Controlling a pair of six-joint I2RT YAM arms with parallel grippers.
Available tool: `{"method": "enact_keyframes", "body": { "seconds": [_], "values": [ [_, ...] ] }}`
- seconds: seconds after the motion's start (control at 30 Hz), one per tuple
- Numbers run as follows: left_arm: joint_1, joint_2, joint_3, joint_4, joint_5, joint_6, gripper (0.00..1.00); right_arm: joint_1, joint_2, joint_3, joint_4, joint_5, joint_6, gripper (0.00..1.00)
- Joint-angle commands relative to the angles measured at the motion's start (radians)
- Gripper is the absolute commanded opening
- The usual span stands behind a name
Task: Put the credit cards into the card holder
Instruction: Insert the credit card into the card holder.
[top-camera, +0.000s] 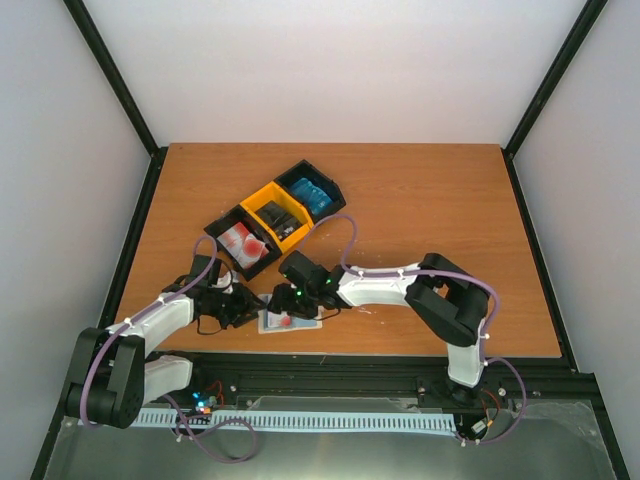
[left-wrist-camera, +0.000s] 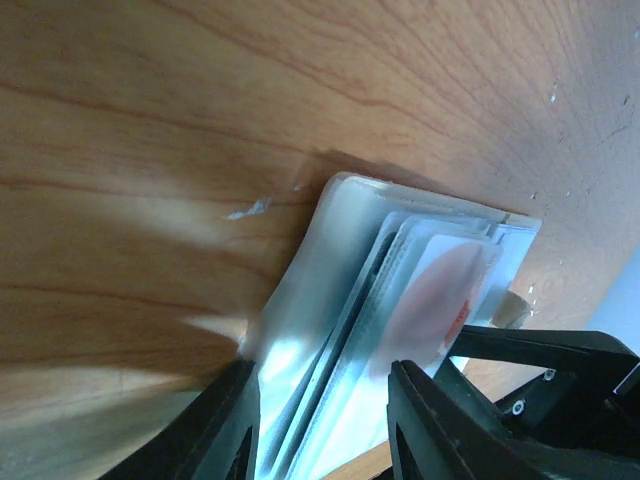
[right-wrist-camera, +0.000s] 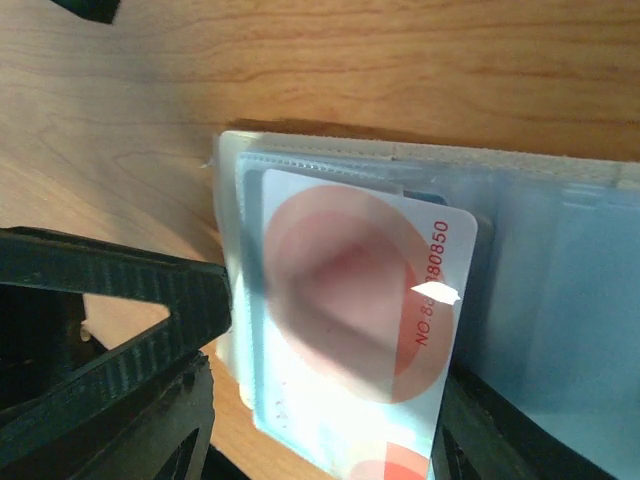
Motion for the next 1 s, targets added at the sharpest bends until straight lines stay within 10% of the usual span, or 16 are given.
{"method": "enact_keyframes", "body": {
  "seconds": [0.0,0.97],
  "values": [
    [-0.005,0.011,0.009,0.009,0.02,0.029,0.38,0.032,0.067,0.08,-0.106,-0.008,-0.074,0.59],
    [-0.005,-0.073,0.062,-0.063,0.024,0.075,0.67,-0.003,-0.147,0.07,-0.481,0.436,-0.196,0.7]
  ]
}}
